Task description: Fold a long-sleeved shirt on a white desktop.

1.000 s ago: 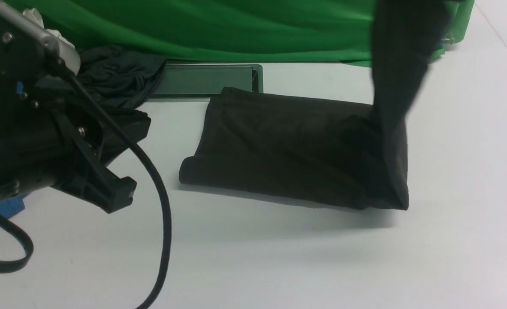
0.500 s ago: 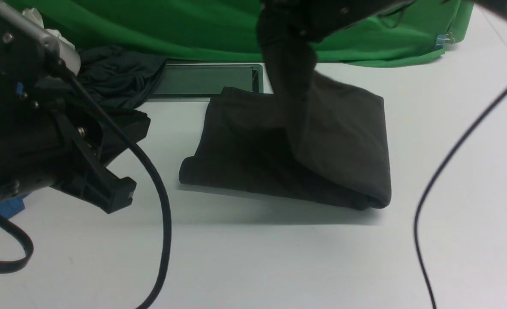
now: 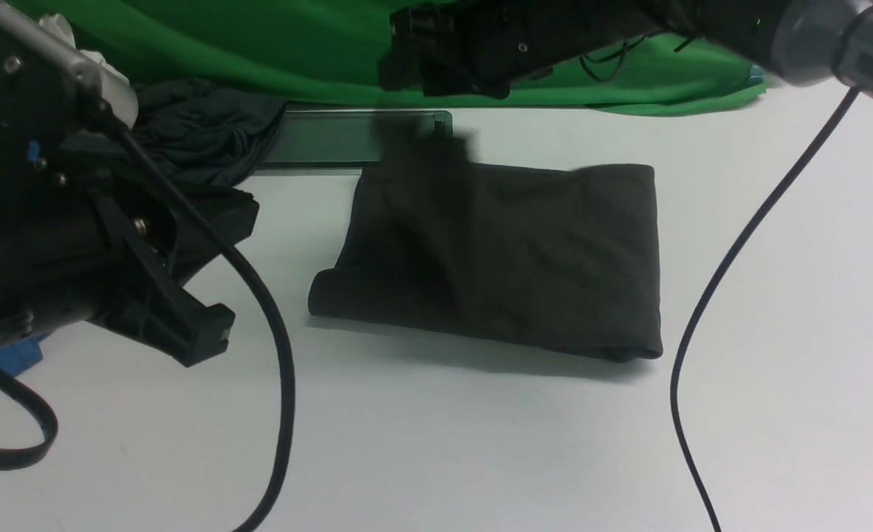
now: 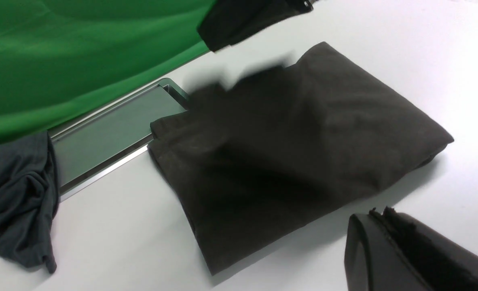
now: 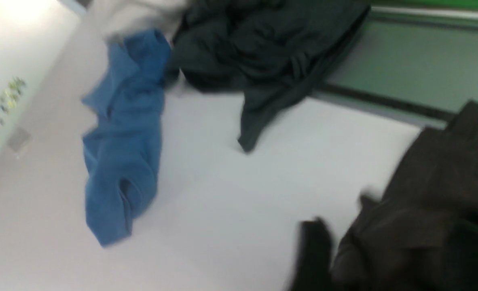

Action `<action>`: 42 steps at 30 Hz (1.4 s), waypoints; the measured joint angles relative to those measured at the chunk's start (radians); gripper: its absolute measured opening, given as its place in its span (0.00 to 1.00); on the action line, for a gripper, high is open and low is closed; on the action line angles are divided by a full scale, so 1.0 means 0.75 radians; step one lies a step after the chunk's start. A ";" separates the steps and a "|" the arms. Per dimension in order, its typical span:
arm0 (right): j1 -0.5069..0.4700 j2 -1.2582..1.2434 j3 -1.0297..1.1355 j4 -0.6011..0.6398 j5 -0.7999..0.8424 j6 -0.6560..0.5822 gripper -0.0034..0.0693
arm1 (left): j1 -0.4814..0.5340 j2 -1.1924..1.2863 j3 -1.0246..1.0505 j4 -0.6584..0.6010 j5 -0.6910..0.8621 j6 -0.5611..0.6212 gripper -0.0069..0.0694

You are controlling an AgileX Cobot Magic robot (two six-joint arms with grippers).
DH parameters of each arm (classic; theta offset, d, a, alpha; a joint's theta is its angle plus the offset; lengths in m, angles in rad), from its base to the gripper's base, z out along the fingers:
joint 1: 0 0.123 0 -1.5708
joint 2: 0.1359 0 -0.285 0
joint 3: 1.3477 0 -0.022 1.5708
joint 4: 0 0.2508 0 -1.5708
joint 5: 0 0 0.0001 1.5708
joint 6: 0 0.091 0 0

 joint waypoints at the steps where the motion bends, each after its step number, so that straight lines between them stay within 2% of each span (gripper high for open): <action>1: 0.000 0.000 -0.001 0.003 -0.002 0.000 0.74 | 0.000 0.000 0.000 0.000 0.000 0.000 0.11; 2: -0.003 -0.010 -0.004 0.003 -0.001 0.000 0.79 | 0.000 0.000 0.000 0.000 0.000 0.000 0.11; 4: -0.004 -0.022 -0.008 -0.003 0.004 -0.004 0.80 | 0.000 0.000 0.000 0.000 0.000 0.000 0.11; 6: -0.021 -0.067 -0.009 -0.045 0.041 -0.013 0.73 | 0.000 0.000 0.000 0.000 0.000 0.000 0.11; 8: -0.045 -0.112 -0.014 -0.115 0.086 -0.019 0.64 | 0.000 0.001 0.000 0.000 0.000 0.000 0.11; 14: -0.107 -0.220 -0.018 -0.488 0.364 -0.020 0.22 | 0.000 0.106 0.004 -0.071 -0.049 -0.025 0.11; 18: -0.115 -0.228 0.053 -0.701 0.469 0.042 0.10 | 0.000 0.280 -0.035 -0.145 -0.089 -0.025 0.11; 21: -0.124 -0.228 0.175 -0.749 0.418 0.072 0.08 | 0.000 0.423 -0.085 -0.185 -0.136 -0.025 0.11; 24: -0.126 -0.225 0.378 -0.767 0.272 0.120 0.08 | 0.000 0.632 -0.167 -0.232 -0.218 -0.016 0.11; 29: -0.127 -0.224 0.583 -0.767 0.132 0.170 0.07 | 0.000 0.941 -0.312 -0.217 -0.199 0.020 0.11; 34: -0.144 -0.206 0.727 -0.762 0.031 0.188 0.07 | 0.047 1.204 -0.408 -0.045 -0.118 -0.051 0.11; 42: -0.162 -0.137 0.755 -0.746 0.069 0.203 0.07 | 0.198 1.273 -0.418 0.058 -0.021 -0.074 0.11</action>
